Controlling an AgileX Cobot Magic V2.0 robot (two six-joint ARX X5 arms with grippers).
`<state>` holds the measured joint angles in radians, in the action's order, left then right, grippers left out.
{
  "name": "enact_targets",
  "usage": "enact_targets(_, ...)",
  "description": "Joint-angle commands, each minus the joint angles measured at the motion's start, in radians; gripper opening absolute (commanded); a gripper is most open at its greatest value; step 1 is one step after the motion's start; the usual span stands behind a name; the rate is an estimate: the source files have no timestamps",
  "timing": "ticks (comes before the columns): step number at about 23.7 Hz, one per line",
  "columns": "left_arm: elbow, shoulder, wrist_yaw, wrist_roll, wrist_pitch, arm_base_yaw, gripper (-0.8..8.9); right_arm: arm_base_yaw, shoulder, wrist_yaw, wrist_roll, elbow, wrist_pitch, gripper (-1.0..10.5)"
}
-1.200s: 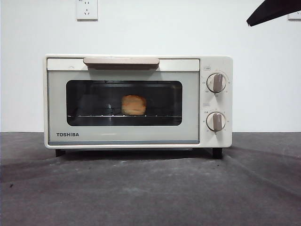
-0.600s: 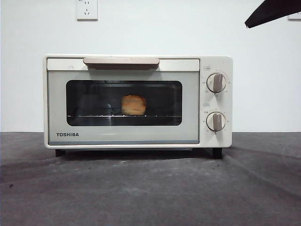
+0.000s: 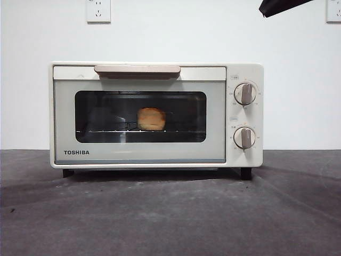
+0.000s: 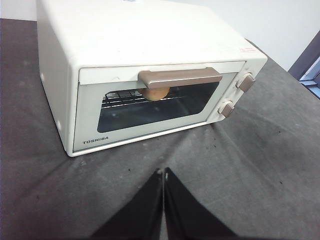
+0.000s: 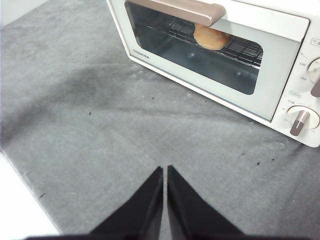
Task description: The left arm flap open the oven, the right arm pick bread and place it into oven, the left arm flap close the oven
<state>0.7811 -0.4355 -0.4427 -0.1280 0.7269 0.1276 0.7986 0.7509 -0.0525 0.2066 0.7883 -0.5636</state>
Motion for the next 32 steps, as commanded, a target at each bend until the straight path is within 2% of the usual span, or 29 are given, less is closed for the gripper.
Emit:
enact_targets(1, 0.018, -0.001, 0.002, 0.013, -0.009, 0.002, 0.1, 0.01, 0.005, 0.001, -0.005, 0.012, 0.01, 0.1)
enact_targets(12, 0.018, 0.0, 0.002, 0.017, -0.009, 0.002, 0.1, 0.01, 0.005, 0.002, -0.005, 0.012, 0.01, 0.1)
enact_targets(15, 0.016, 0.025, 0.01, 0.145, -0.049, -0.005, 0.11, 0.01, 0.005, 0.001, -0.005, 0.012, 0.01, 0.1)
enact_targets(17, 0.005, 0.047, 0.012, 0.178, -0.119, -0.014, 0.1, 0.01, 0.005, 0.002, -0.005, 0.012, 0.01, 0.1)
enact_targets(20, -0.047, 0.099, 0.074, 0.21, -0.312, -0.047, 0.1, 0.01, 0.005, 0.002, -0.005, 0.012, 0.01, 0.1)
enact_targets(25, -0.208, 0.206, 0.253, 0.214, -0.571, -0.106, 0.1, 0.01, 0.005, 0.001, -0.005, 0.012, 0.01, 0.1)
enact_targets(28, -0.309, 0.271, 0.335, 0.214, -0.63, -0.129, 0.1, 0.01, 0.005, 0.001, -0.005, 0.012, 0.01, 0.1)
enact_targets(32, -0.43, 0.344, 0.37, 0.221, -0.645, -0.144, 0.1, 0.01, 0.005, 0.002, -0.005, 0.012, 0.01, 0.1)
